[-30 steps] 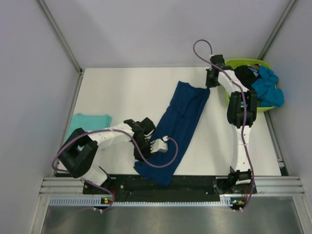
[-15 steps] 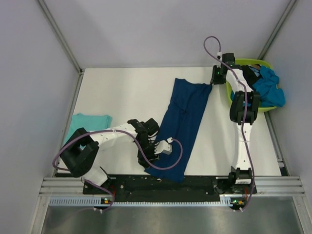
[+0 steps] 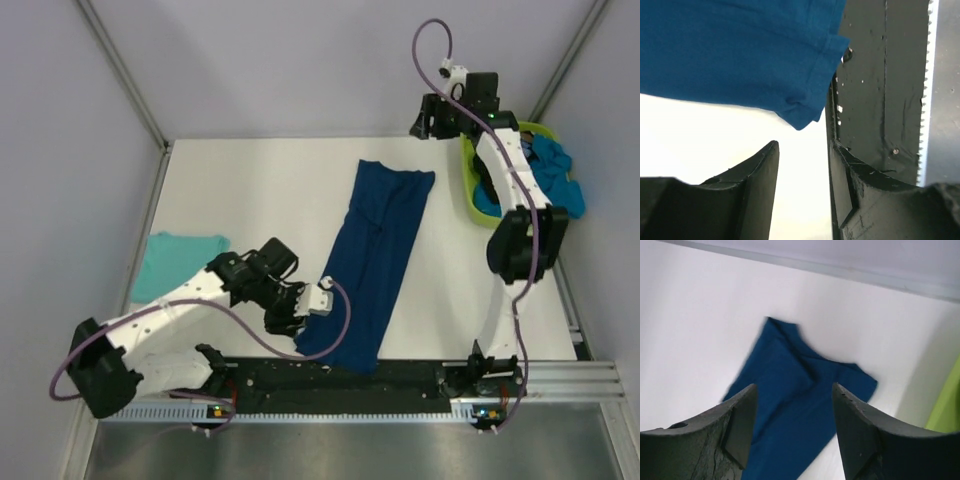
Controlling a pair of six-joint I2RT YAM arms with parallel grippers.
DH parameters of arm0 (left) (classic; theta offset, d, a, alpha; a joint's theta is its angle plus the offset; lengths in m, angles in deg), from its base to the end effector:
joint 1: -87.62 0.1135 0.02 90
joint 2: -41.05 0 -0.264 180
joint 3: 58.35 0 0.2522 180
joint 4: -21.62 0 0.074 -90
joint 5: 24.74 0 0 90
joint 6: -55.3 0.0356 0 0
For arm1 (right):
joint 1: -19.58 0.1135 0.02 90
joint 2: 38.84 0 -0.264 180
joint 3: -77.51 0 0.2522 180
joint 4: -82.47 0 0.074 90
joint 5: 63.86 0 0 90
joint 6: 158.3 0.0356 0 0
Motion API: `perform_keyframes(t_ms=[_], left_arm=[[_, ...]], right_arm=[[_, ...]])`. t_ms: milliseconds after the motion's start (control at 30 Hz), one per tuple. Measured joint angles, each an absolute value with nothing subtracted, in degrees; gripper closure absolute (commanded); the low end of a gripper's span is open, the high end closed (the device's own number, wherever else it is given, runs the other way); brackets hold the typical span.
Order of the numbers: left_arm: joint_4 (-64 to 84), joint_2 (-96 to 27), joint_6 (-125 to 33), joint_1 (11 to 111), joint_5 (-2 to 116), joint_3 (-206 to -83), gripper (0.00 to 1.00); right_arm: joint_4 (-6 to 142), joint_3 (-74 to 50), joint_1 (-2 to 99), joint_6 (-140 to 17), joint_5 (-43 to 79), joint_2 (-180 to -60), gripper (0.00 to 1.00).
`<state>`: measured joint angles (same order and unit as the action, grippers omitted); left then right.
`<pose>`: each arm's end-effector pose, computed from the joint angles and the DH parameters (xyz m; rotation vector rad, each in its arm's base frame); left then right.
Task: Fold and stack the t-shirts
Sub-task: Rotate the tshirt 90 degrees, then grab the bottom of the folded rectangular tshirt with both arms
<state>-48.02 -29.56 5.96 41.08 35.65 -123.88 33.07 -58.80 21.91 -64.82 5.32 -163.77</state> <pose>0.1325 -0.1654 0.2390 2.0082 1.9645 -0.7604 0.5020 0.0331 0.3136 -0.1760 2.2156 0.4609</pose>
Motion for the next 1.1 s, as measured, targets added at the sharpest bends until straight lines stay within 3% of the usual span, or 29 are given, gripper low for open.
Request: perform_keyframes(t_ms=[67,100,133,267,367,433,567,700,867,1000,1100], left_arm=[[-45.2,-23.5,7.3,42.2,33.9,-121.3,0.50],[-43.9,-21.3,8.1,43.1,32.3,-120.1,0.50],[-42.5,-20.1,8.9,43.9,31.1,-119.0,0.49],[-35.1,-18.0,15.6,47.7,25.6,-111.2,0.45],[-33.9,-18.0,21.7,47.3,24.1,-106.3,0.44],[-32.9,-18.0,25.6,46.8,24.0,-104.5,0.43],[-29.2,-18.0,29.9,45.8,24.0,-102.7,0.42],[-24.3,-18.3,32.6,44.3,26.0,-100.5,0.42],[-20.5,-22.1,34.1,40.7,30.8,-98.6,0.44],[-17.7,-24.5,34.0,37.9,32.7,-98.7,0.51],[-16.1,-25.6,33.9,36.6,33.1,-98.9,0.66]], right_arm=[[36.2,-51.6,25.1,-66.0,2.7,-153.1,0.39],[38.8,-46.4,27.0,-65.9,0.4,-146.8,0.29],[42.0,-40.9,28.5,-65.4,-2.1,-141.1,0.27],[62.4,-6.4,35.3,-60.6,-17.6,-112.3,0.22],[66.1,10.8,40.9,-63.0,-18.3,-98.5,0.22],[63.5,18.2,50.1,-67.7,-16.4,-92.8,0.22],[57.0,27.4,69.8,-77.1,-13.5,-86.8,0.23],[49.0,30.5,83.1,-86.5,-6.6,-84.9,0.24],[45.9,31.1,89.0,-96.7,1.6,-94.8,0.32],[45.2,31.6,91.0,-103.0,6.3,-103.8,0.35],[45.3,32.4,92.5,-106.3,8.4,-106.7,0.54]])
